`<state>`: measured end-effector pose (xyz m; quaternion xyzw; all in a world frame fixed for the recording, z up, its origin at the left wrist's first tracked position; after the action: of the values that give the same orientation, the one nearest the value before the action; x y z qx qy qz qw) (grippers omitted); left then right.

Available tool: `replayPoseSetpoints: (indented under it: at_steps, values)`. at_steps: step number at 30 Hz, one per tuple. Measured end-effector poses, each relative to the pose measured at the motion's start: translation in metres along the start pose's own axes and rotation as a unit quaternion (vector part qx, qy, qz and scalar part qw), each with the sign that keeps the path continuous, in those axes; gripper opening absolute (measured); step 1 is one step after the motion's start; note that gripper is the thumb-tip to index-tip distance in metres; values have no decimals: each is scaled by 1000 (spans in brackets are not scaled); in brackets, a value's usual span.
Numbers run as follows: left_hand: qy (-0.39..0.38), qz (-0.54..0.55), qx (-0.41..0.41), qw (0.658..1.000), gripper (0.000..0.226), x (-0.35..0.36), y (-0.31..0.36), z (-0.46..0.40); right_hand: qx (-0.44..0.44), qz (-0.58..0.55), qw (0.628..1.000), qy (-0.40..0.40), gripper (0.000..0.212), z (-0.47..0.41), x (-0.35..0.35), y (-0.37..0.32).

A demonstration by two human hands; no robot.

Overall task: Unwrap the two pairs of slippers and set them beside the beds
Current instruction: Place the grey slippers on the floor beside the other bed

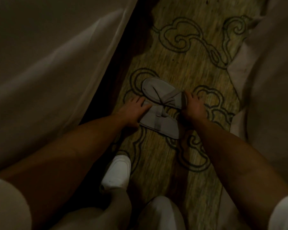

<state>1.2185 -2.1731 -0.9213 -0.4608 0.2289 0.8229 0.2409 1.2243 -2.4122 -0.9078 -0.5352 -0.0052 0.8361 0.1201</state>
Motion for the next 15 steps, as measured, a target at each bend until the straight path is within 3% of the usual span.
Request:
replayPoseSetpoints:
  at_steps: [4, 11, 15]
  values:
    - [9, 12, 0, 1000, 116, 3, 3, 2, -50, -27, 998, 13, 86, -3, -2, -15]
    - [43, 23, -7, 999, 108, 5, -3, 11, -52, -156, 985, 46, 85, 7, -3, -18]
    - [45, 17, 5, 999, 106, 6, 3, 9, -32, -153, 987, 37, 92, 9, -2, -11]
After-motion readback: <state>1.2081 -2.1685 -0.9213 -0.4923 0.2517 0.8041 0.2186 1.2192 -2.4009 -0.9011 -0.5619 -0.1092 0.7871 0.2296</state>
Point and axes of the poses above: each hand's wrist, its own z-axis away from the middle knuckle, its own x-axis out of the palm, y = z × x, the point moved 9 cm from there along -z, towards the middle knuckle, and after that the axes turned 5 degrees about -x, right-handed, at the moved point
